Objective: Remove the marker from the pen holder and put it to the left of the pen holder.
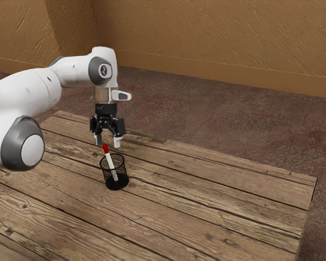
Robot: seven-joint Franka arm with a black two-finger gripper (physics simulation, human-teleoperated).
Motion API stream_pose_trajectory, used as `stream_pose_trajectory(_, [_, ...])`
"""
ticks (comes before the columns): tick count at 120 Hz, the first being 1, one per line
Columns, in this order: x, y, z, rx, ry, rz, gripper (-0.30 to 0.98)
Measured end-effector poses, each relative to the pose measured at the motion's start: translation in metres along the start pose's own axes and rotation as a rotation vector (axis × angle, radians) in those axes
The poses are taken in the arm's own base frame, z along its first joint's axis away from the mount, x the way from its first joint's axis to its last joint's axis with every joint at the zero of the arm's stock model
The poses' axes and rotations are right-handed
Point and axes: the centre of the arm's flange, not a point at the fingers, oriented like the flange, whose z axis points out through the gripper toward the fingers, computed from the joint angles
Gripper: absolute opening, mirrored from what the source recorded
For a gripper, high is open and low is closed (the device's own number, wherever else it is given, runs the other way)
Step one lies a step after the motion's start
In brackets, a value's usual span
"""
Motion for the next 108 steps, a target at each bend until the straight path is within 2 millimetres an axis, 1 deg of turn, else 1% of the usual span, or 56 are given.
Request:
stream_pose_trajectory(9, [-0.002, -0.004, 0.002, -0.025, -0.012, -0.007, 0.69])
stream_pose_trajectory(28, [-0.003, -0.002, 0.009, -0.068, -0.034, -0.005, 0.68])
stream_pose_trajectory(38, [-0.004, -0.002, 0.014, -0.080, -0.048, -0.005, 0.61])
stream_pose_trajectory(43, [-0.005, -0.006, 0.016, -0.083, -0.054, -0.013, 0.56])
stream_pose_trajectory(57, [-0.006, -0.009, 0.017, -0.091, -0.061, -0.020, 0.43])
stream_pose_trajectory(66, [-0.007, -0.009, 0.017, -0.094, -0.063, -0.020, 0.37])
stream_pose_trajectory(82, [-0.007, -0.006, 0.015, -0.107, -0.059, -0.018, 0.30])
stream_pose_trajectory(108, [-0.007, -0.001, 0.013, -0.132, -0.051, -0.012, 0.23])
